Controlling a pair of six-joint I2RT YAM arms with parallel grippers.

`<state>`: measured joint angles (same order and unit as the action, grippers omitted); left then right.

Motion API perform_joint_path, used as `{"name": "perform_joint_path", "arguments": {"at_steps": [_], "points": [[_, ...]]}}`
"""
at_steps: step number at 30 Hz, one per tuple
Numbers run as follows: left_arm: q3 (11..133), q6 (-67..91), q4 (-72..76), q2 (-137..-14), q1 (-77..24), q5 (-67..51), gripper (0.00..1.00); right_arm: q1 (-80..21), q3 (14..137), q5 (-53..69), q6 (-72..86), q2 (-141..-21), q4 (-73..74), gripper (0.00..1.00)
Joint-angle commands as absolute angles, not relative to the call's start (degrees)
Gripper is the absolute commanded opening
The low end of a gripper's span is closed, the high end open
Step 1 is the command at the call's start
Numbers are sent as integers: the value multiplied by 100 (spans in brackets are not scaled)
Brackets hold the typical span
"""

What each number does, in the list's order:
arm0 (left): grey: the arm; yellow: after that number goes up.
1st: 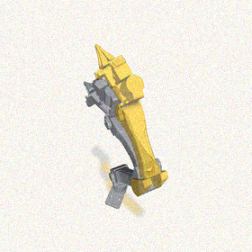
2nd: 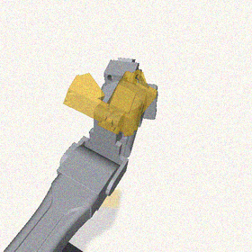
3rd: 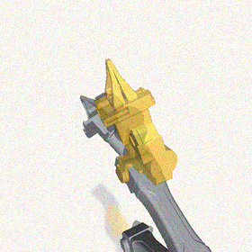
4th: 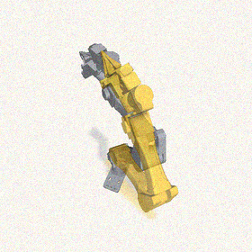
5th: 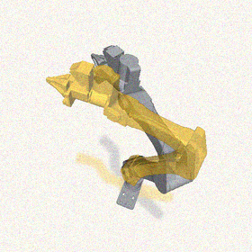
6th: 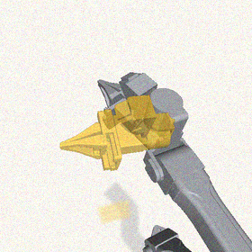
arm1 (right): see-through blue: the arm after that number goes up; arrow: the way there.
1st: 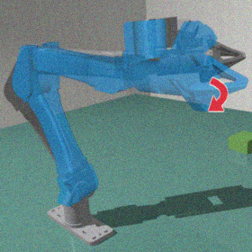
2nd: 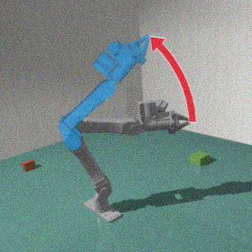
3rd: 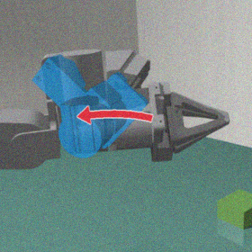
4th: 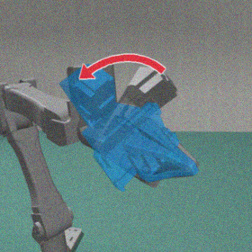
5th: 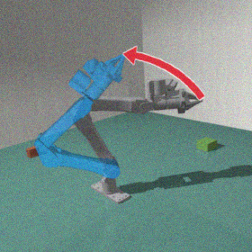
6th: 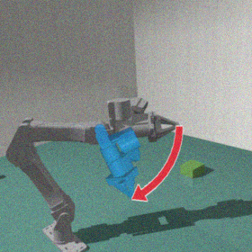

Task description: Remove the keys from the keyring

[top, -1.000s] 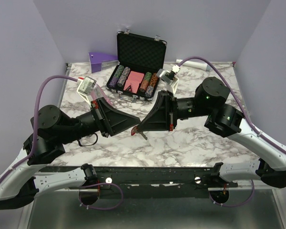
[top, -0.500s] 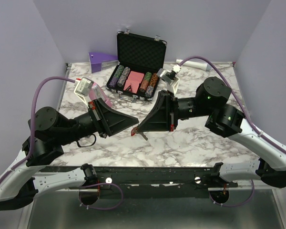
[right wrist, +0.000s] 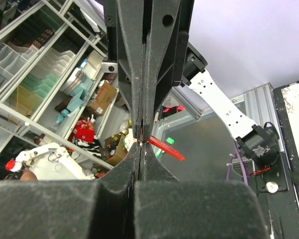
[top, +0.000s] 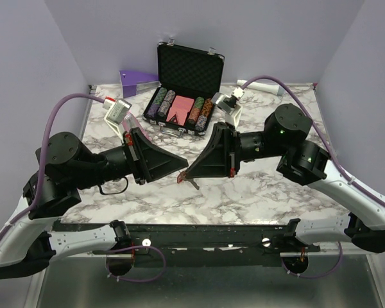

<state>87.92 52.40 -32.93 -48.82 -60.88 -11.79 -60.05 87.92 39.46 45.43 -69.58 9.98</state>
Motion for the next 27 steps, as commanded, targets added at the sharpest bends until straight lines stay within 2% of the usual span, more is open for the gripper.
{"name": "perform_joint_path", "arguments": {"at_steps": [1,9,27], "points": [[9272,4518,-4095,-5150,-6108,-1924,0,-6047,8763,3788,4500,-6926,1169,1],[9404,3956,-4517,-5370,-6108,-2583,0,-6038,8657,3806,4570,-6908,1222,1],[10388,2664,-6371,-6302,-6108,-2803,0,-6029,8543,3806,4579,-6820,1432,1]]}}
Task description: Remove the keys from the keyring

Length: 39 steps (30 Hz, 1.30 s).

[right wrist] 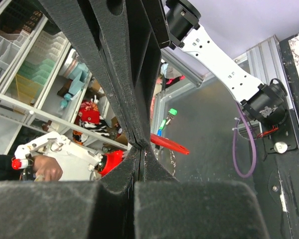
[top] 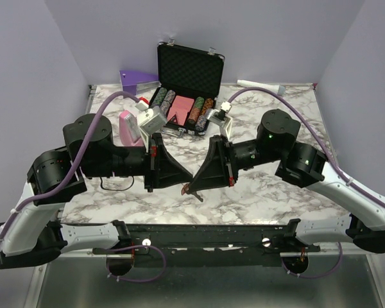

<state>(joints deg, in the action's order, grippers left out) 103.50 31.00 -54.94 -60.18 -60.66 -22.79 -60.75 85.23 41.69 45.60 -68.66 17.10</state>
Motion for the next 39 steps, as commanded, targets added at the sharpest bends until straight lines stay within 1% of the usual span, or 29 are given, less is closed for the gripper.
{"name": "perform_joint_path", "arguments": {"at_steps": [1,7,16,19,22,25,26,27,29,32,33,35,39], "points": [[10432,2611,-6433,-6337,-6108,-2821,0,-6038,8534,3797,4570,-6803,1441,1],[10512,2470,-6557,-6504,-6117,-3146,0,-6029,8543,3744,4527,-6759,1573,1],[10573,2566,-6513,-6803,-6460,-3059,0,-6029,8587,3691,4491,-6759,1617,1],[10687,2654,-6521,-6777,-6486,-2604,0,-6029,8569,3700,4482,-6750,1626,1],[11003,2838,-6627,-6733,-6478,-1717,0,-6029,8517,3683,4491,-6715,1635,1],[11276,3049,-6592,-6619,-6478,-908,16,-6038,8499,3665,4509,-6697,1635,1],[11320,3102,-6540,-6557,-6478,-757,26,-6047,8490,3656,4509,-6697,1635,1],[11338,3146,-6382,-6496,-6478,-660,38,-6047,8499,3656,4517,-6697,1635,1],[11329,3199,-6110,-6338,-6478,-467,55,-6038,8543,3682,4518,-6715,1643,1],[11320,3357,-5723,-6127,-6477,-54,75,-6038,8622,3709,4491,-6794,1652,1],[11286,3436,-5574,-6030,-6460,200,80,-6038,8657,3718,4491,-6811,1652,1],[11137,3489,-5144,-5837,-6469,194,84,-6047,8701,3726,4491,-6829,1626,1],[10488,3656,-4291,-5345,-6469,141,84,-6038,8833,3709,4518,-6829,1503,1]]}}
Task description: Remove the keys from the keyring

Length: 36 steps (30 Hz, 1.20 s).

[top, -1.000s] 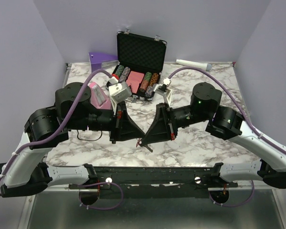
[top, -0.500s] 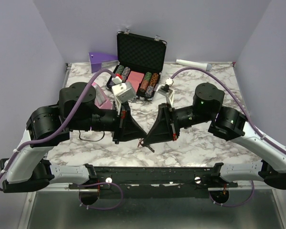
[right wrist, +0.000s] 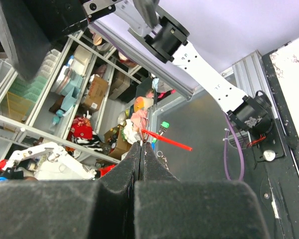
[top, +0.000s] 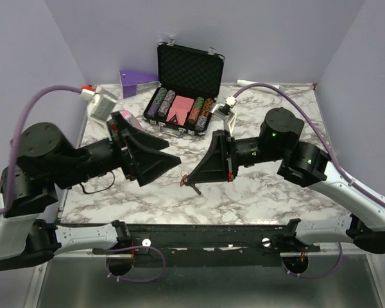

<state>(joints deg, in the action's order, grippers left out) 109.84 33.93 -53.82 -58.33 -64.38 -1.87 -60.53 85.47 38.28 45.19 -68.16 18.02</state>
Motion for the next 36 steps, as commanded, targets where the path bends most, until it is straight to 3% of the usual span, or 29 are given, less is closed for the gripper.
{"name": "perform_joint_path", "arguments": {"at_steps": [1,9,22,29,33,36], "points": [[10294,3682,-4106,-5231,-6469,141,83,-6038,8850,3718,4518,-6847,1477,1],[8825,3867,-2884,-4325,-6469,-447,72,-6029,8965,3937,4807,-6838,818,1],[8903,3929,-2672,-4755,-6469,-1046,47,-6047,9035,4017,4922,-6891,642,1],[9044,3841,-2944,-4860,-6460,-1107,42,-6038,9000,3981,4913,-6847,659,1],[9114,3815,-3014,-4965,-6460,-1178,30,-6038,8991,3981,4904,-6855,659,1],[9228,3788,-3128,-5071,-6469,-1204,13,-6038,9000,3990,4896,-6882,668,1]]}}
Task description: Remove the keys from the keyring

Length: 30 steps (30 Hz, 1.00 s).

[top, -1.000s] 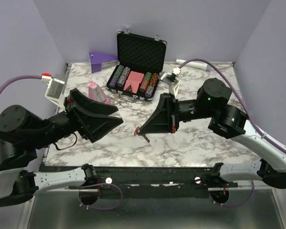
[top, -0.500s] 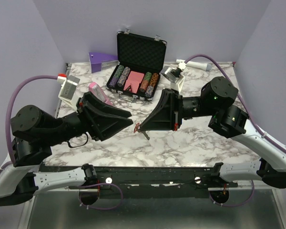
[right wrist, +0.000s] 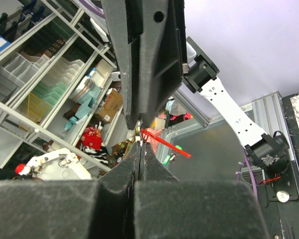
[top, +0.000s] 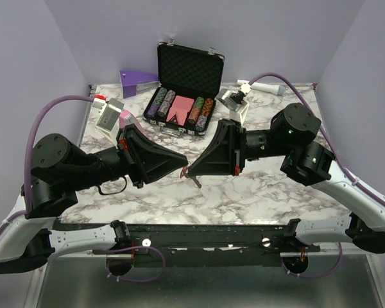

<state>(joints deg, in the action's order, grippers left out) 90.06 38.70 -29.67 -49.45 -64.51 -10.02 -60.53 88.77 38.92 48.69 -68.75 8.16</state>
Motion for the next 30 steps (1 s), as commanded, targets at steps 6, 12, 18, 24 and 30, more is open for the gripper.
{"name": "perform_joint_path", "arguments": {"at_steps": [6,12,18,24,30], "points": [[9387,3727,-3331,-5177,-6460,-1160,0,-6038,9009,3999,4860,-6917,659,1],[9851,3464,-3988,-5414,-6460,-1318,0,-6029,9018,3999,4773,-6935,852,1],[10616,3120,-4982,-5958,-6477,-1827,0,-6038,9220,3990,4474,-7049,1493,1],[10898,2953,-5475,-6319,-6469,-2179,0,-6038,9290,4017,4377,-7119,1757,1],[10925,2979,-5625,-6521,-6469,-2408,0,-6038,9316,4025,4307,-7128,1890,1]]}}
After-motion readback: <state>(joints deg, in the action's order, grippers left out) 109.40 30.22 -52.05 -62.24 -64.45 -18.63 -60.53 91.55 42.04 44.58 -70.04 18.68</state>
